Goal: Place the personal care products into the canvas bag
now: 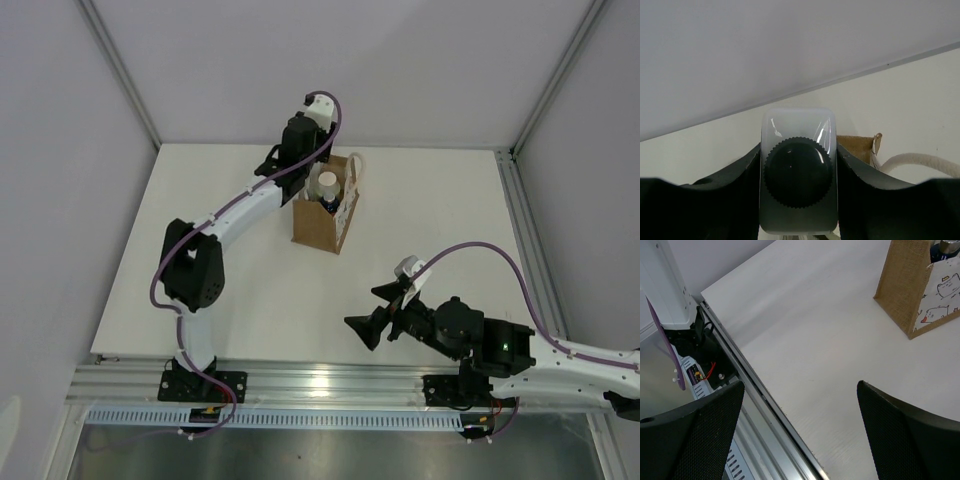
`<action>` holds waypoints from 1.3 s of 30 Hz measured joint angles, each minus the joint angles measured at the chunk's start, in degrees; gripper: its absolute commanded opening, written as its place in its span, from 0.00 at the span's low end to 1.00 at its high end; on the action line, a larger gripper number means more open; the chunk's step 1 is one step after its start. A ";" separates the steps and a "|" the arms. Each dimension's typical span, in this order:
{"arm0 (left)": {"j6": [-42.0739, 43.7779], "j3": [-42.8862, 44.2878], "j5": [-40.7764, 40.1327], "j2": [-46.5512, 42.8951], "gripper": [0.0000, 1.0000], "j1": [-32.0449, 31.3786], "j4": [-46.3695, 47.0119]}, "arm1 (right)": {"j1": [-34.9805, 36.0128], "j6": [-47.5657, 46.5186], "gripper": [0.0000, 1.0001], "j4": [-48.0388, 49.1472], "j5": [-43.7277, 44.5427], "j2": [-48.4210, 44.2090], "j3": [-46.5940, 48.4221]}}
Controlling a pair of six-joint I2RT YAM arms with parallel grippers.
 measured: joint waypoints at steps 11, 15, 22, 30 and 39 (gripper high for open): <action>-2.27 -5.01 0.52 0.07 0.01 0.02 -4.17 | 0.17 0.00 0.98 0.00 0.02 0.26 0.00; -2.69 -5.77 1.31 -0.04 0.21 0.02 -3.67 | 0.22 0.00 0.98 0.02 0.00 0.35 0.00; -4.24 -5.77 1.81 -0.04 0.54 0.02 -4.68 | 0.37 0.00 0.98 0.04 0.02 0.68 0.00; -4.59 -6.56 1.86 -0.17 0.58 0.02 -2.73 | 0.39 0.00 0.98 0.02 0.07 0.70 0.00; -4.48 -6.56 1.84 -5.05 0.73 0.02 -0.20 | 0.44 -0.02 0.99 0.02 0.55 0.70 0.00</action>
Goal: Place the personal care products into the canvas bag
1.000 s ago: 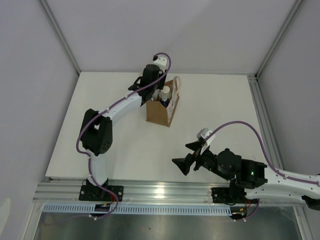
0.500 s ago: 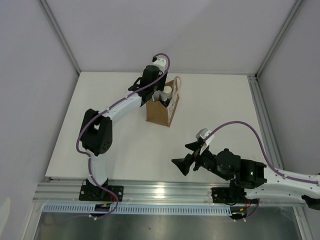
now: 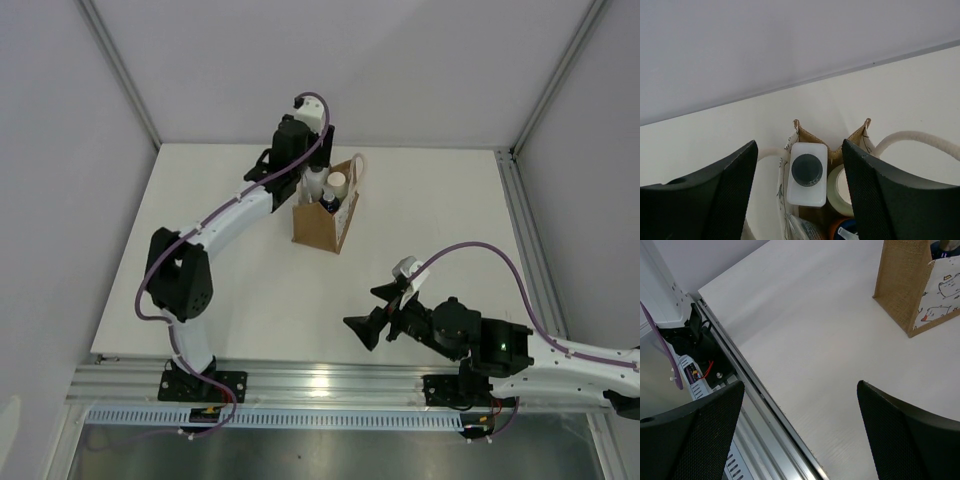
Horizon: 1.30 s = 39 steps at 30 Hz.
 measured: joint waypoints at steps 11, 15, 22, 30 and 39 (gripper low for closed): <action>-1.77 -3.08 1.68 -19.12 0.99 -2.95 -7.82 | 0.00 -0.04 1.00 0.02 3.37 2.01 0.00; -5.86 -12.76 2.75 -34.36 0.99 -5.18 -9.86 | 0.02 0.48 1.00 -0.48 9.05 3.82 0.11; -13.18 -38.49 6.10 -57.09 0.99 -9.51 -10.03 | 0.11 2.95 0.99 -1.62 19.82 6.10 1.33; -16.52 -55.23 8.00 -68.94 0.99 -22.29 -10.38 | 0.11 7.89 0.99 -4.61 31.26 13.99 6.12; -16.37 -61.88 7.63 -76.35 0.99 -24.92 -6.51 | 0.11 8.96 1.00 -7.87 37.38 19.54 7.50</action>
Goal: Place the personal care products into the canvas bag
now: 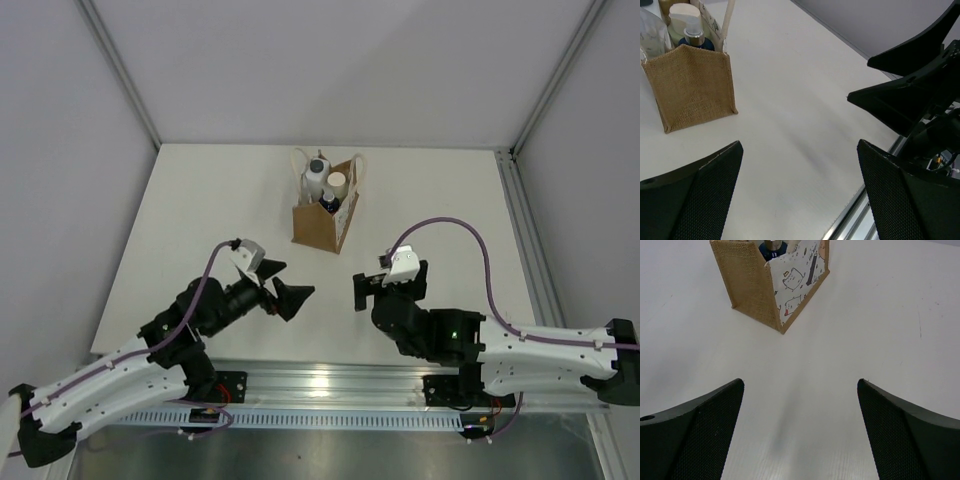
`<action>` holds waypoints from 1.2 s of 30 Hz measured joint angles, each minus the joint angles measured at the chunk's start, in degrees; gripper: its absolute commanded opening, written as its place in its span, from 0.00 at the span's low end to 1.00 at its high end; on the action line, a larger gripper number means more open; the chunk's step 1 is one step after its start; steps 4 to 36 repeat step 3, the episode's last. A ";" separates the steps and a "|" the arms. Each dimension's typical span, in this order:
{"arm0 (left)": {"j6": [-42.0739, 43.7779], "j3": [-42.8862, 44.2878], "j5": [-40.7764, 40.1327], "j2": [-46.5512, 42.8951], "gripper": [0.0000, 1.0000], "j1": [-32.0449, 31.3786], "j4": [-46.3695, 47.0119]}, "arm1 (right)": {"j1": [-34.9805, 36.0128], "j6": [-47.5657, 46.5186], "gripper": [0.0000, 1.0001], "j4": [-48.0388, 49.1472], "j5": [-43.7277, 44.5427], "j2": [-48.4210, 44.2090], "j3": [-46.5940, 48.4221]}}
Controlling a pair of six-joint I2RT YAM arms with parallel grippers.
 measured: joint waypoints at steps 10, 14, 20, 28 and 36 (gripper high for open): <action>0.35 -0.33 0.02 -1.20 0.99 0.00 0.76 | 0.00 -0.55 1.00 0.35 0.11 -0.11 0.00; 0.35 -0.33 0.02 -1.20 0.99 0.00 0.76 | 0.00 -0.55 1.00 0.35 0.11 -0.11 0.00; 0.35 -0.33 0.02 -1.20 0.99 0.00 0.76 | 0.00 -0.55 1.00 0.35 0.11 -0.11 0.00; 0.35 -0.33 0.02 -1.20 0.99 0.00 0.76 | 0.00 -0.55 1.00 0.35 0.11 -0.11 0.00; 0.35 -0.33 0.02 -1.20 0.99 0.00 0.76 | 0.00 -0.55 1.00 0.35 0.11 -0.11 0.00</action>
